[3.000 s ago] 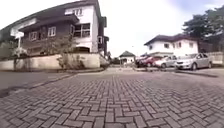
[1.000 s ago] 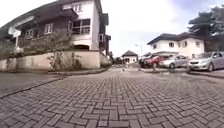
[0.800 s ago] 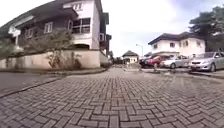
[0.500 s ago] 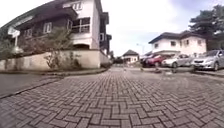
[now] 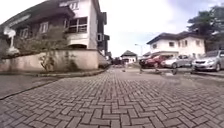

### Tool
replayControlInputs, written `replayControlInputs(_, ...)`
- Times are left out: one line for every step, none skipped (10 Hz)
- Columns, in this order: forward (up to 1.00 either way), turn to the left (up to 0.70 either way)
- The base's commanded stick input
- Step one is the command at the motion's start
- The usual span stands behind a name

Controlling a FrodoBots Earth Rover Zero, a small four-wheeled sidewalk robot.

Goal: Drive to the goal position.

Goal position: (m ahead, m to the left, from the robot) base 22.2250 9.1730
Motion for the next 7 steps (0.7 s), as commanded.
replayControlInputs(0.69, 0.03)
replayControlInputs(0.69, 0.03)
replayControlInputs(0.69, 0.03)
replayControlInputs(0.69, 0.03)
replayControlInputs(0.69, 0.03)
replayControlInputs(0.69, 0.03)
replayControlInputs(0.69, 0.03)
